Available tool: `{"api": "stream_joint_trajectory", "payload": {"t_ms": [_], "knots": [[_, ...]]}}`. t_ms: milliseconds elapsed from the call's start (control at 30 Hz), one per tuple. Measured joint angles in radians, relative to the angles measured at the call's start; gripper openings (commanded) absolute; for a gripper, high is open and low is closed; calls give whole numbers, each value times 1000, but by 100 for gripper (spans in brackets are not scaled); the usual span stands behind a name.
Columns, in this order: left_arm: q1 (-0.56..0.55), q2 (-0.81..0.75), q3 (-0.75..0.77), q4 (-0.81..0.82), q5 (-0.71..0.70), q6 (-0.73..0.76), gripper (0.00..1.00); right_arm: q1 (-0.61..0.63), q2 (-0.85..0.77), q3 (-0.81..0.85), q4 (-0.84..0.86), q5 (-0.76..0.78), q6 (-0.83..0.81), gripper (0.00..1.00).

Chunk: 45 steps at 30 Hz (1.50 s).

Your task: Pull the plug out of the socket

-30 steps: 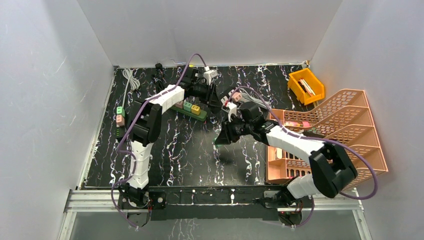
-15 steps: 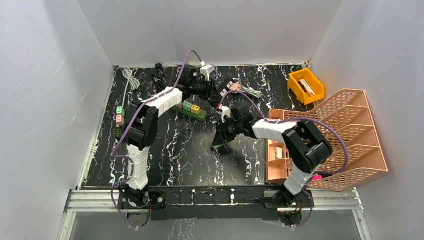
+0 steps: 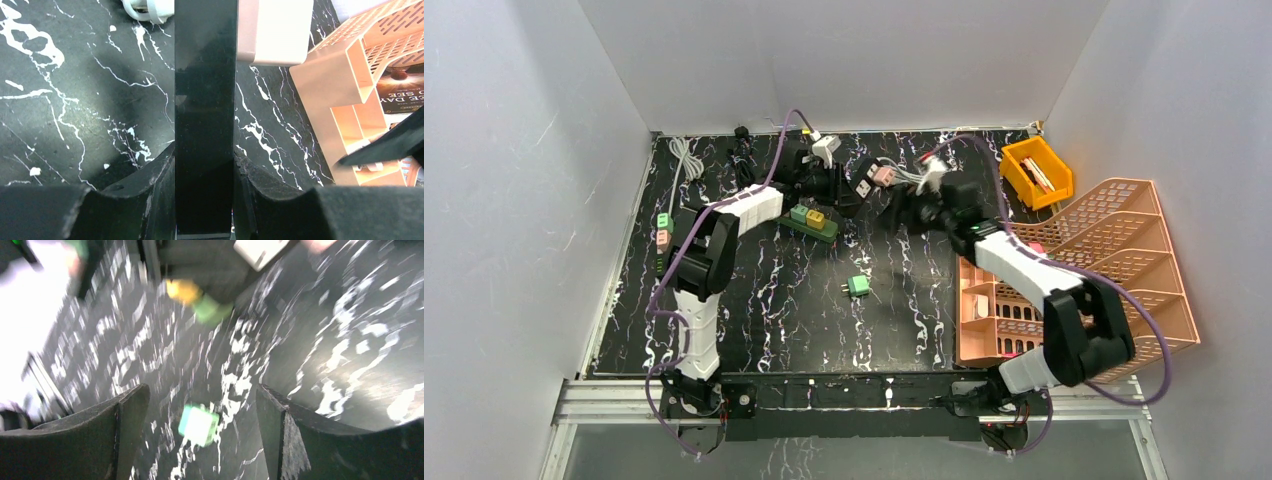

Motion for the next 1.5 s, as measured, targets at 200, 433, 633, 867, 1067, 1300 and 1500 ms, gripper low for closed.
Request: {"api": "stream_joint_trajectory", "payload": {"t_ms": [200, 433, 633, 867, 1067, 1300, 1500], "knots": [[-2, -57, -123, 105, -41, -37, 0, -207, -58, 82, 86, 22, 188, 82], [-26, -98, -175, 170, -90, -60, 0, -229, 116, 198, 86, 17, 341, 80], [-56, -98, -175, 194, -112, -65, 0, -227, 203, 245, 70, 16, 399, 80], [-82, -98, -175, 194, -118, -66, 0, -227, 239, 274, 76, 14, 431, 76], [-94, -98, -175, 191, -122, -65, 0, -227, 306, 295, 107, -10, 459, 58], [-101, -94, -129, 146, -143, -47, 0, -227, 325, 298, 108, -12, 485, 0], [-119, -37, 27, 6, -240, 3, 0, -243, 323, 322, 92, 36, 481, 0]]}}
